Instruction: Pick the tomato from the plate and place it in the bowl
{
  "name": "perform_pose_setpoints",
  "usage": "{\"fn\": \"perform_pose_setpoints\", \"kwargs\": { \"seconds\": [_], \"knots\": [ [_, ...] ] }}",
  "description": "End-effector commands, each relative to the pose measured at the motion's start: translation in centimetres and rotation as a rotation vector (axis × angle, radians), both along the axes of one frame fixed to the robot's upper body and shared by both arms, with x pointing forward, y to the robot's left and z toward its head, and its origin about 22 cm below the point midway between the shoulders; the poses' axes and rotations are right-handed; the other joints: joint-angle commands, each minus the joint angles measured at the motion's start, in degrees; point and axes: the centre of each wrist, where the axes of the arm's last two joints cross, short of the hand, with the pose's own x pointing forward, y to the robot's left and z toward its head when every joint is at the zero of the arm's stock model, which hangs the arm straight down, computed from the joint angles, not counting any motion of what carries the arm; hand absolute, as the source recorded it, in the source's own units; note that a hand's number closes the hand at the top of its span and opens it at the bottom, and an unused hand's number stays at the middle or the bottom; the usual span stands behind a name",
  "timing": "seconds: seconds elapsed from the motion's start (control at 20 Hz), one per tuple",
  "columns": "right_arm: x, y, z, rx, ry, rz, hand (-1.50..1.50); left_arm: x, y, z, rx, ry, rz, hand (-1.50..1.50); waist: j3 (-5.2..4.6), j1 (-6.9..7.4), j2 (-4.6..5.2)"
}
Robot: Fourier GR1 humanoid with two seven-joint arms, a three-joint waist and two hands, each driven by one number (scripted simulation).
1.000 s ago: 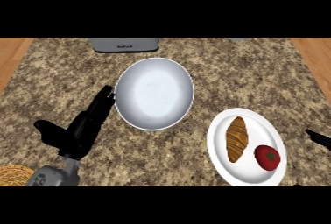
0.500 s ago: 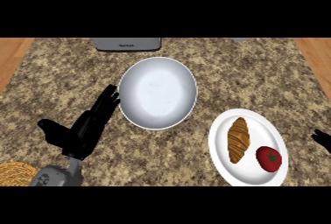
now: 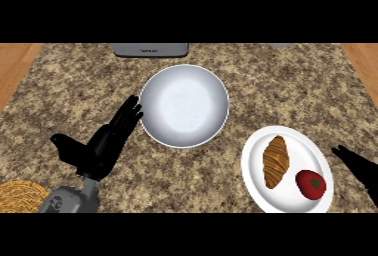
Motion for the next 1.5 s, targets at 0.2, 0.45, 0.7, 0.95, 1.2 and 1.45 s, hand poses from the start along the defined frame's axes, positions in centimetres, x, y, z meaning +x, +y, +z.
{"fn": "perform_pose_setpoints", "kwargs": {
  "seconds": [0.2, 0.45, 0.7, 0.95, 1.2, 1.45],
  "knots": [
    [2.1, 3.2, -3.2, -0.088, 0.142, -0.076, -1.5, -1.2, 1.4, -1.3, 0.0, -0.004, -0.011, 0.0, 0.08, 0.0, -0.07],
    [3.2, 3.0, -3.5, -0.124, 0.232, -0.099, -1.5, 1.0, 0.6, 1.4, 0.016, 0.016, 0.014, 0.0, 0.09, -0.44, -0.08],
    [3.8, 1.2, -4.5, -0.122, 0.236, -0.078, -1.5, 2.1, 0.7, 0.3, 0.009, 0.003, 0.024, 0.0, 0.09, -0.7, -0.09],
    [2.8, 2.8, -8.3, -0.141, 0.213, -0.055, -1.5, -0.2, 0.4, -0.4, 0.007, 0.003, -0.001, 0.0, 0.11, -0.54, -0.13],
    [3.6, 2.7, -5.4, -0.155, 0.208, -0.092, -1.5, -0.2, -0.7, -0.3, -0.008, 0.008, 0.029, 0.0, 0.08, -0.63, -0.15],
    [4.0, 3.4, -9.6, -0.149, 0.212, -0.081, -1.5, 0.9, 0.7, -0.6, -0.007, 0.018, 0.016, 0.0, 0.09, -0.6, -0.1]
  ]
}}
